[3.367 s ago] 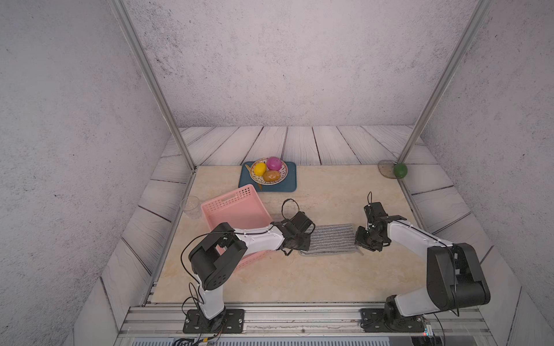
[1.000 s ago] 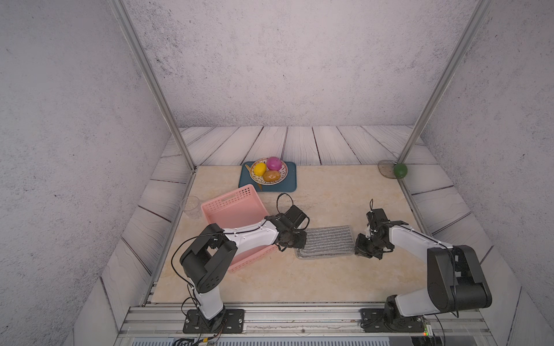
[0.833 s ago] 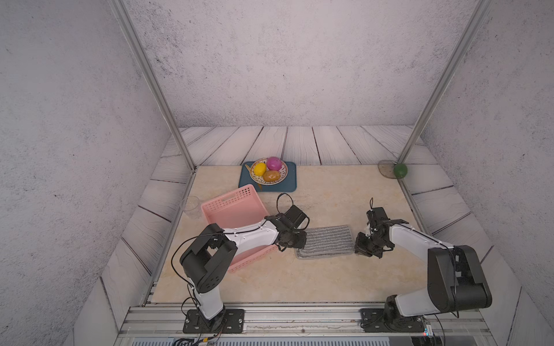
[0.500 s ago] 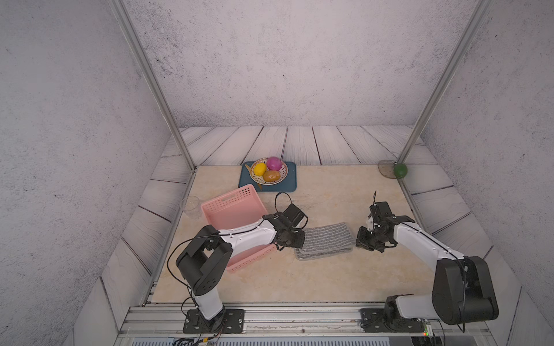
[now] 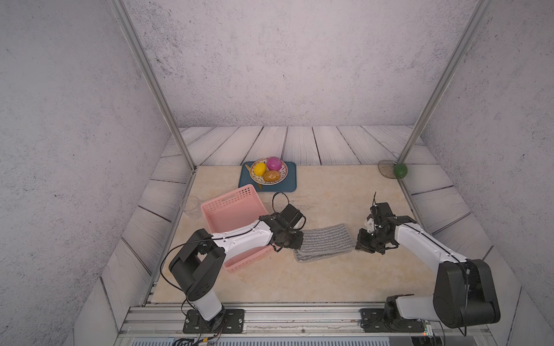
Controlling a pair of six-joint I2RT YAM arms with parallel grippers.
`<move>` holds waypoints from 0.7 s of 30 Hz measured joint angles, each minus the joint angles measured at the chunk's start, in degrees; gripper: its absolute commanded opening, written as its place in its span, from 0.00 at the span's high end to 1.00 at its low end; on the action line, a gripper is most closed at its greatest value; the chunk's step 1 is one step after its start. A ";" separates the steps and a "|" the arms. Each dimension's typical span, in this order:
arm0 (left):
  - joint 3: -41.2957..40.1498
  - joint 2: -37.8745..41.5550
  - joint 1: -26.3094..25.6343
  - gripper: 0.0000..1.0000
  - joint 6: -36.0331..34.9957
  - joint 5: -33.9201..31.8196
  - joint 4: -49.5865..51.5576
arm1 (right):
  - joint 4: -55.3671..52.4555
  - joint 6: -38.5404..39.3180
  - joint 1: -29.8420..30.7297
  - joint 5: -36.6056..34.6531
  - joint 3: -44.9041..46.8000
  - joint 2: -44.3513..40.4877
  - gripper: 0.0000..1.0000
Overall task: Fold the square dishcloth
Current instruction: Adjust the cleaning item at the center of the board.
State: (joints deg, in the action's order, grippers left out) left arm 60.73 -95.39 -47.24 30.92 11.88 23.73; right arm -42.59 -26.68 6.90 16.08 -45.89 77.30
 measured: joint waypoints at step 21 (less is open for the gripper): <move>-1.79 -4.04 -1.53 0.90 0.39 -1.09 -1.51 | 5.22 -0.09 0.00 0.57 1.88 6.86 1.00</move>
State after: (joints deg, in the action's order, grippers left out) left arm 58.94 -99.44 -48.77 31.31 10.79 22.22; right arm -37.36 -26.76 6.90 16.64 -44.01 84.16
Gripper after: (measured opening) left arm 0.096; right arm 0.047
